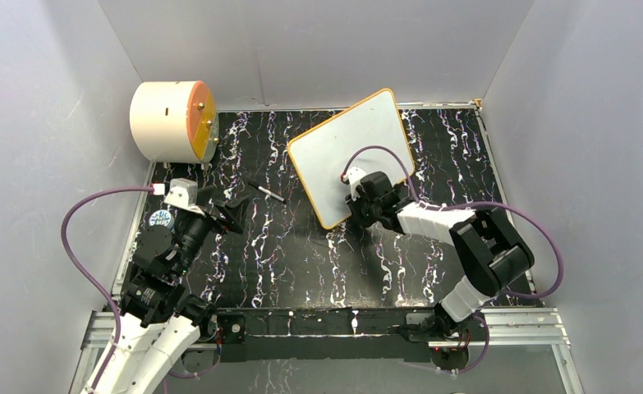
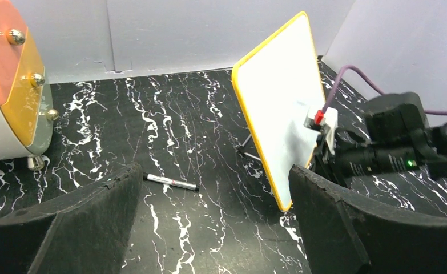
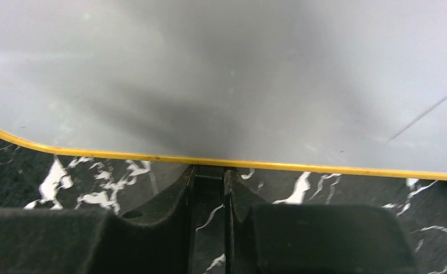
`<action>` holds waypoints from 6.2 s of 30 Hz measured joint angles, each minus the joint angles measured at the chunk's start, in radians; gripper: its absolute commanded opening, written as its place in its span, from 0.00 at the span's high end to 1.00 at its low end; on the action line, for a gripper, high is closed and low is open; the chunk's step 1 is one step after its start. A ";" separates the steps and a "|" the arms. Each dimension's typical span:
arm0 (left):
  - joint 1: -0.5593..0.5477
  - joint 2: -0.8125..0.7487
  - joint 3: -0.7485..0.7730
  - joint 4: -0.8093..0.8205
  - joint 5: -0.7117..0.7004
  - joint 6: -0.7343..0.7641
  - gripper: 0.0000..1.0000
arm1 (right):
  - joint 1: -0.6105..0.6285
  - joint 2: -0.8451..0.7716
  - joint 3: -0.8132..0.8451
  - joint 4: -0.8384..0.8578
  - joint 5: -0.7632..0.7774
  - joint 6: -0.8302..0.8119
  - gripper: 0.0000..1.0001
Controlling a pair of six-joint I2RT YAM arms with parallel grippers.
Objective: Write a sentence on the whiteboard
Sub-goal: Move the whiteboard to the center of the board, then open the whiteboard marker at the center of the board.
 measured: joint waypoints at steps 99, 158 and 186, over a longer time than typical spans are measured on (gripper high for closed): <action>0.156 1.670 0.841 -0.458 -0.207 -0.418 0.80 | 0.273 -0.865 -0.372 -0.050 0.604 0.180 0.01; 0.158 0.953 0.395 -0.386 0.045 -0.413 1.00 | 0.273 -0.963 -0.381 -0.048 0.422 0.205 0.01; 0.012 0.611 0.347 0.036 0.345 -0.732 1.00 | 0.273 -0.867 -0.322 0.450 0.084 0.328 0.01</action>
